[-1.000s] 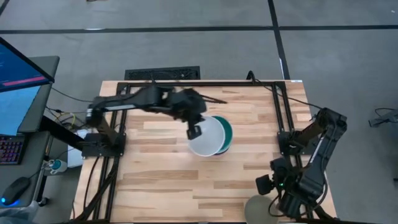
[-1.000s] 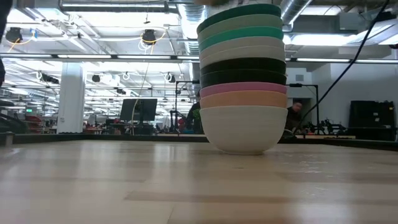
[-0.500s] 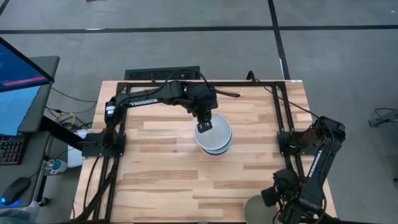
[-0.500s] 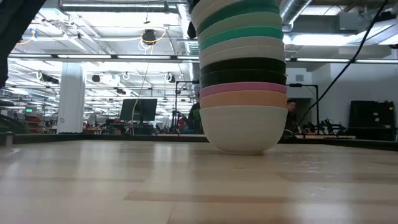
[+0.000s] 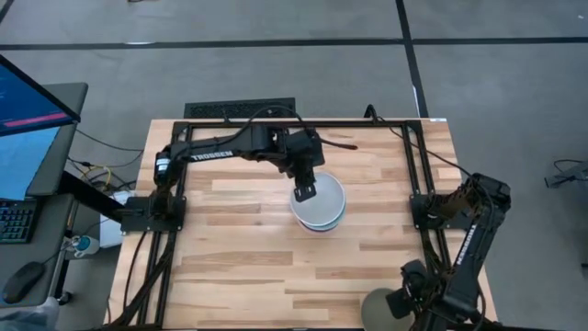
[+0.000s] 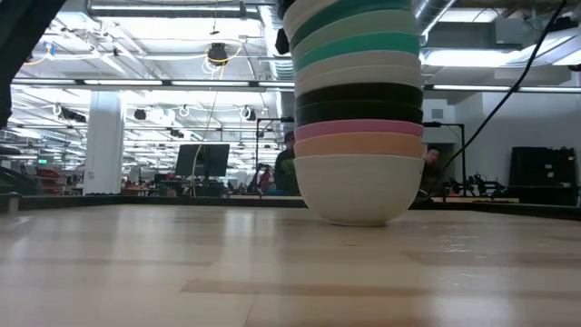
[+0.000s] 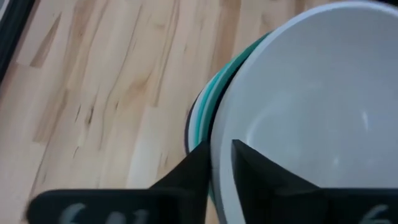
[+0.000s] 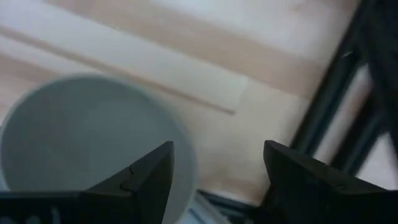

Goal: Nest bowls inside each other
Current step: Stack the white bowl on the green bowl, then stack the gray bowl on the white bowl

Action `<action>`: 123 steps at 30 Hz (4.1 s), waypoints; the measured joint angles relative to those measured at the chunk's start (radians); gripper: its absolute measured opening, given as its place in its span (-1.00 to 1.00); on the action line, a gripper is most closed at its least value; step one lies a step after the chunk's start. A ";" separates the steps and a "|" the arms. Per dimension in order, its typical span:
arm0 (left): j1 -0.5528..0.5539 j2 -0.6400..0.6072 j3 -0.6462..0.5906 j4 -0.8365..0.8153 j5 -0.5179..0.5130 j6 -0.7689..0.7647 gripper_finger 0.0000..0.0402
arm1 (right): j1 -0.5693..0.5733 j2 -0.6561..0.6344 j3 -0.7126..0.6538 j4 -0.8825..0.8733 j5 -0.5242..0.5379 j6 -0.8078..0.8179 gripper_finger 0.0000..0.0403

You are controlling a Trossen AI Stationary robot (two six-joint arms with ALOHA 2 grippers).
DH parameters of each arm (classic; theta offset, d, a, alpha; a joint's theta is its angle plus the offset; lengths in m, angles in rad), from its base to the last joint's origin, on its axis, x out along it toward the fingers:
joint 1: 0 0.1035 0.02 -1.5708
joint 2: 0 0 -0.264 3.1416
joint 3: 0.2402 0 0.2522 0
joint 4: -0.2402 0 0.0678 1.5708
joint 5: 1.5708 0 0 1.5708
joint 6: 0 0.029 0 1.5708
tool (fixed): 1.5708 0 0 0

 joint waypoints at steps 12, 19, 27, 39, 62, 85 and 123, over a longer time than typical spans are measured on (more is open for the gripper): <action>-0.028 0.000 0.045 -0.013 -0.034 0.028 -0.08 | -0.006 0.001 -0.144 0.275 -0.004 0.018 0.35; -0.029 -0.005 0.247 -0.071 -0.030 0.040 0.01 | -0.006 0.000 -0.193 0.388 -0.005 0.019 0.35; -0.044 -0.132 0.216 -0.047 -0.058 0.021 -0.04 | -0.006 0.000 -0.231 0.481 -0.009 0.020 0.31; -0.281 -0.159 0.132 -0.344 -0.355 -0.020 -0.44 | -0.013 -0.003 -0.231 0.525 -0.029 0.020 -0.91; -0.775 -0.671 -0.976 0.292 -0.914 -0.749 -0.49 | -0.425 -0.288 0.186 0.042 0.478 -0.553 -0.88; -0.924 -0.747 -1.375 0.658 -1.161 -1.056 -0.49 | -0.850 -0.294 0.281 0.075 0.321 -0.964 -0.90; -0.782 -0.755 -1.255 0.948 -1.090 -0.559 -0.49 | -0.843 -0.225 0.297 0.009 0.346 -0.942 -0.69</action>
